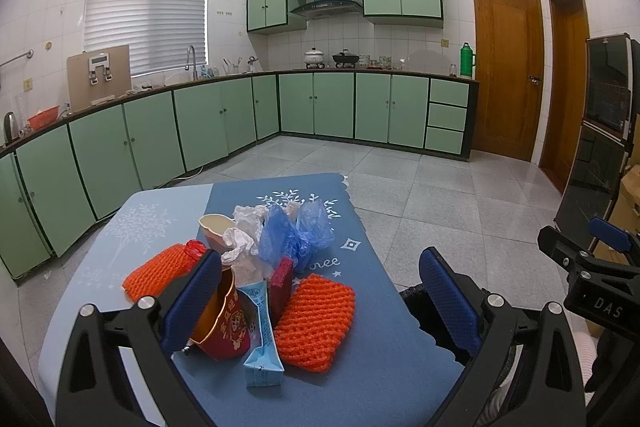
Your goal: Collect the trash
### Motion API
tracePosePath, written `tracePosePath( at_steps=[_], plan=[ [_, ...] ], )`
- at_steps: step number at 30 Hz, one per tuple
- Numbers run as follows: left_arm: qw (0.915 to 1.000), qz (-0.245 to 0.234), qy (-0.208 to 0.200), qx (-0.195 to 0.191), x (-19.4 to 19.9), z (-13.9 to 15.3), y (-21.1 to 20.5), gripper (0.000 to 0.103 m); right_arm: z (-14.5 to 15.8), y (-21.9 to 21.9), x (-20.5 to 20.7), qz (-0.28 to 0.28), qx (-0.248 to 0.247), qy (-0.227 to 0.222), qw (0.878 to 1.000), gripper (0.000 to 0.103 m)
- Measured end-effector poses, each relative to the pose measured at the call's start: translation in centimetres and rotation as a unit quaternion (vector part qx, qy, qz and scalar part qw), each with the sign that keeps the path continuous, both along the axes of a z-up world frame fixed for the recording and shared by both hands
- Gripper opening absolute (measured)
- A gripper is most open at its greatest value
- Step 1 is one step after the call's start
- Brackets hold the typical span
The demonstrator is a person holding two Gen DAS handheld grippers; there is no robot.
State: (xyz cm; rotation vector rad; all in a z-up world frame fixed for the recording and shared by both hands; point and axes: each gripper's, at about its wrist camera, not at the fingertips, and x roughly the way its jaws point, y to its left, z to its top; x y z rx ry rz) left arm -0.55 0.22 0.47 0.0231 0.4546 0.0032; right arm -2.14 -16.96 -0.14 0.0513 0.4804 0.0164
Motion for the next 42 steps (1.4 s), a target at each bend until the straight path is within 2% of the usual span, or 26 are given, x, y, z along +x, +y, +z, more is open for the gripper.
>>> tracePosePath(
  at_steps=[42],
  plan=[
    [1.0, 0.004, 0.001, 0.0, 0.23, 0.06, 0.51, 0.097, -0.38, 0.42, 0.06, 0.001, -0.002, -0.002, 1.0, 0.098]
  ],
)
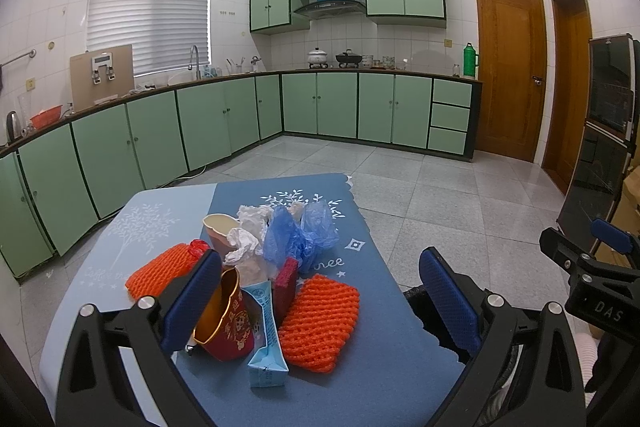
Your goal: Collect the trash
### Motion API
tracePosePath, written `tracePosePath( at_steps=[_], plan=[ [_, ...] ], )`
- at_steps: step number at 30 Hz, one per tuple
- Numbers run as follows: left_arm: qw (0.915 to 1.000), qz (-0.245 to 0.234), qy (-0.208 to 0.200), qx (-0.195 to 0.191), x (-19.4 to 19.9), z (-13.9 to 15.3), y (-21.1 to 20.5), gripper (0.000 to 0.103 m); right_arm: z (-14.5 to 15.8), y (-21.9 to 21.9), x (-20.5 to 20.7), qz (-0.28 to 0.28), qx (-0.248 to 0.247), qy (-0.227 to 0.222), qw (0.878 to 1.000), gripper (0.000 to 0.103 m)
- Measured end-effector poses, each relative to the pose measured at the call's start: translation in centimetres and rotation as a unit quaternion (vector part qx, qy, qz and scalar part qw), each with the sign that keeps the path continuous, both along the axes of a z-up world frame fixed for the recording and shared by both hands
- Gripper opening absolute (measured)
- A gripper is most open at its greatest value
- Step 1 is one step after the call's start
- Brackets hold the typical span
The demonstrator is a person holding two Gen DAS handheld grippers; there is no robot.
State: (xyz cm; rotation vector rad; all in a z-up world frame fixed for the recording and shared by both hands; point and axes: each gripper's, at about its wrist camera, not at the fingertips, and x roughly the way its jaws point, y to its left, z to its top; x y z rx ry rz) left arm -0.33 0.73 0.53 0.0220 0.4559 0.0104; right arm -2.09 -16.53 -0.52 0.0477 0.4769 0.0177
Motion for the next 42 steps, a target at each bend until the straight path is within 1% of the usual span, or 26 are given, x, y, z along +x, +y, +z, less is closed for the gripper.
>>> tracePosePath(
  at_steps=[12, 18, 22, 27, 34, 38, 42],
  plan=[
    [1.0, 0.002, 0.003, -0.003, 0.1, -0.1, 0.3, 0.097, -0.3, 0.1, 0.2, -0.001, 0.001, 0.005, 1.0, 0.098],
    [1.0, 0.004, 0.007, -0.005, 0.2, -0.5, 0.5, 0.097, -0.7, 0.3, 0.6, -0.008, -0.003, 0.015, 1.0, 0.098],
    [0.9999, 0.009, 0.012, -0.007, 0.4, -0.8, 1.1, 0.097, -0.9, 0.7, 1.1, 0.003, -0.001, 0.023, 1.0, 0.098],
    [0.9991, 0.037, 0.02, 0.0, 0.8, -1.6, 3.1, 0.097, -1.2, 2.1, 1.8, 0.033, 0.002, 0.025, 0.999, 0.098],
    [0.9964, 0.079, 0.026, 0.014, 1.0, -2.9, 7.0, 0.097, -2.1, 4.8, 2.9, 0.055, 0.005, 0.014, 0.998, 0.098],
    [0.9945, 0.096, 0.041, 0.013, 1.1, -4.1, 8.7, 0.097, -3.4, 7.2, 3.9, 0.079, 0.008, 0.02, 0.997, 0.098],
    [0.9927, 0.109, 0.052, 0.007, 1.3, -5.5, 10.5, 0.097, -4.8, 9.6, 4.8, 0.104, 0.013, 0.035, 0.994, 0.098]
  ],
)
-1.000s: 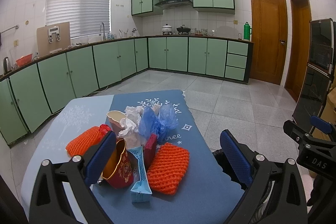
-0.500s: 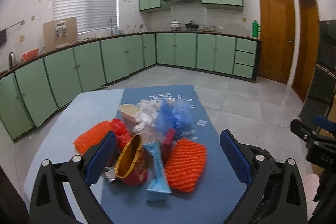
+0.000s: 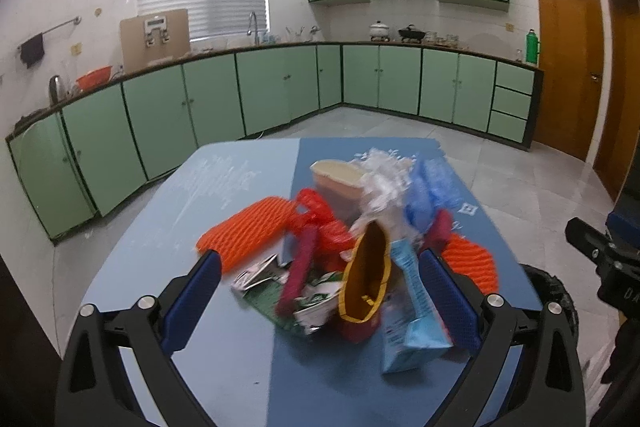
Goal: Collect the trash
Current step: 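Grasp the orange foam net with the right gripper while the left grasps the red paper cup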
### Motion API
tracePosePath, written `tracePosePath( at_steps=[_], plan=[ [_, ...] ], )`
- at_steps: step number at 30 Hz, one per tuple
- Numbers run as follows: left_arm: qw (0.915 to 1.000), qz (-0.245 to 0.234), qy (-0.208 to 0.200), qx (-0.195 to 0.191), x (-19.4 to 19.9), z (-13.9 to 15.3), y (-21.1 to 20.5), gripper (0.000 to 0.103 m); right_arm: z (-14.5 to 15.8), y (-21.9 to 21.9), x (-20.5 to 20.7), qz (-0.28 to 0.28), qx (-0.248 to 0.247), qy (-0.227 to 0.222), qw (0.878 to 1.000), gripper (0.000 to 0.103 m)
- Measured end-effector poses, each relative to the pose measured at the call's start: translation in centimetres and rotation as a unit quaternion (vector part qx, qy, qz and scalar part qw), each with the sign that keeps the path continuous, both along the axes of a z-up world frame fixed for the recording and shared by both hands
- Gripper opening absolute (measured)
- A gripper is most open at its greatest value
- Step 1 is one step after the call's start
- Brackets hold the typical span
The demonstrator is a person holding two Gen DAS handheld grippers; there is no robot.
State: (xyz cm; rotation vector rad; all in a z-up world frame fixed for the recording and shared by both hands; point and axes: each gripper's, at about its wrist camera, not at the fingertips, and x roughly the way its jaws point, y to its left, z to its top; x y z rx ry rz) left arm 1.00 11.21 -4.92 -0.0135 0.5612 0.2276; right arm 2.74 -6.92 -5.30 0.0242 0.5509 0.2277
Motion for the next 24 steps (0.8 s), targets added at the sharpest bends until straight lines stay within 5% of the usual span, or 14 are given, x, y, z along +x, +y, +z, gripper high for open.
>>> tracePosePath(
  at_steps=[14, 17, 24],
  plan=[
    [0.9991, 0.011, 0.032, -0.024, -0.3, -3.1, 3.1, 0.093, -4.8, 5.8, 1.8, 0.06, -0.015, 0.069, 0.996, 0.086],
    [0.9991, 0.008, 0.031, -0.027, -0.3, -3.2, 3.1, 0.093, -5.8, 6.6, 2.3, 0.076, -0.02, 0.094, 0.992, 0.077],
    [0.9988, 0.003, 0.033, -0.035, 0.0, -3.2, 3.3, 0.093, -6.6, 7.1, 2.4, 0.116, -0.005, 0.12, 0.986, 0.037]
  ],
)
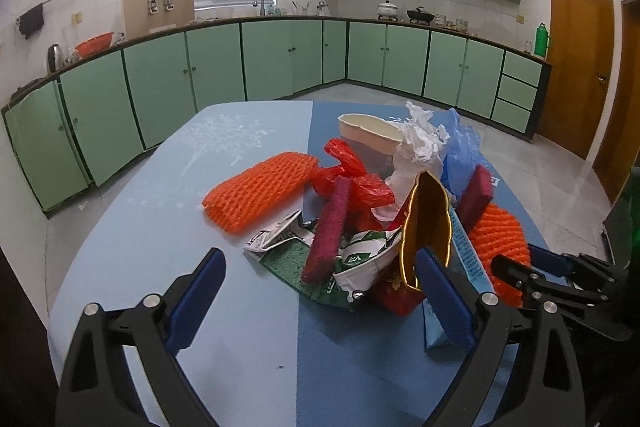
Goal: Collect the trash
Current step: 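Grasp the orange foam net with the right gripper while the left grasps the red paper cup, then carry the orange net and red cup over the bin with both grippers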
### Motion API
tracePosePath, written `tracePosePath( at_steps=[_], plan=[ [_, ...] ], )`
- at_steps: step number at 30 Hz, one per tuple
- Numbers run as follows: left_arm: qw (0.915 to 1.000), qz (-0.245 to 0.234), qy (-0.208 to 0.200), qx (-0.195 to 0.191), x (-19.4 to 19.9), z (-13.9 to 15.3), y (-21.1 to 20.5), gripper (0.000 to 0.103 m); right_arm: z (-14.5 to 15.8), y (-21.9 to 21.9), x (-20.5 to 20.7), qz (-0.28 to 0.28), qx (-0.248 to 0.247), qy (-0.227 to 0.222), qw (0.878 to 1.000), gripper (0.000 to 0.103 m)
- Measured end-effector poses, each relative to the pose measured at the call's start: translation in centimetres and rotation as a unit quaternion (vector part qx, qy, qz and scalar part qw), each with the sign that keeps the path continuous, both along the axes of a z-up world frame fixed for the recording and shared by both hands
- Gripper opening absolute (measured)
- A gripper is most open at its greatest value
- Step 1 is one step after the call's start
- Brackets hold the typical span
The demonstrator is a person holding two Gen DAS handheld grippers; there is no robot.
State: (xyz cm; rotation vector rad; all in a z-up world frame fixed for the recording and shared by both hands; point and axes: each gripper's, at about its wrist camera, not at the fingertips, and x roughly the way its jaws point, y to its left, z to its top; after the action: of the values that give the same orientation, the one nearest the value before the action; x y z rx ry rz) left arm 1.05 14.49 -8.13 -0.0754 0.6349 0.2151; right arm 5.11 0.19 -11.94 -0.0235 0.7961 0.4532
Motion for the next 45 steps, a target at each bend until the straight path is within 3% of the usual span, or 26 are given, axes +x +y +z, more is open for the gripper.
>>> tracePosePath(
  at_steps=[3, 5, 10, 15, 18, 23, 26, 45],
  plan=[
    [1.0, -0.003, -0.005, -0.002, 0.0, 0.5, -0.1, 0.093, 0.4, -0.5, 0.0, 0.003, 0.009, -0.002, 1.0, 0.02],
    [0.9999, -0.006, -0.013, -0.003, -0.2, 0.9, -0.4, 0.093, 0.8, -0.9, 0.2, 0.002, 0.012, -0.006, 1.0, 0.016],
    [0.9992, -0.031, -0.024, -0.004, -0.3, 1.8, -1.8, 0.093, 1.9, -1.5, 0.1, -0.006, 0.004, -0.027, 1.0, 0.014],
    [0.9988, -0.047, -0.014, 0.0, 0.7, 0.9, -3.2, 0.09, 2.5, -2.4, -0.1, -0.011, 0.003, -0.04, 0.999, 0.014],
    [0.9981, -0.061, -0.004, 0.003, 1.4, 0.2, -3.8, 0.075, 2.7, -2.7, -0.2, -0.012, 0.001, -0.042, 0.999, 0.014],
    [0.9965, -0.084, 0.0, 0.0, 1.7, -0.3, -4.5, 0.028, 3.1, -2.9, -0.3, -0.007, 0.01, -0.043, 0.999, 0.014],
    [0.9961, -0.088, -0.003, 0.011, 1.6, -0.2, -4.9, 0.022, 3.6, -2.7, -0.5, 0.002, 0.012, -0.052, 0.999, 0.014],
    [0.9938, -0.087, -0.069, 0.004, 0.1, 4.7, -5.1, 0.018, 6.8, -4.7, -1.6, -0.022, 0.012, -0.098, 0.995, 0.014]
  ],
)
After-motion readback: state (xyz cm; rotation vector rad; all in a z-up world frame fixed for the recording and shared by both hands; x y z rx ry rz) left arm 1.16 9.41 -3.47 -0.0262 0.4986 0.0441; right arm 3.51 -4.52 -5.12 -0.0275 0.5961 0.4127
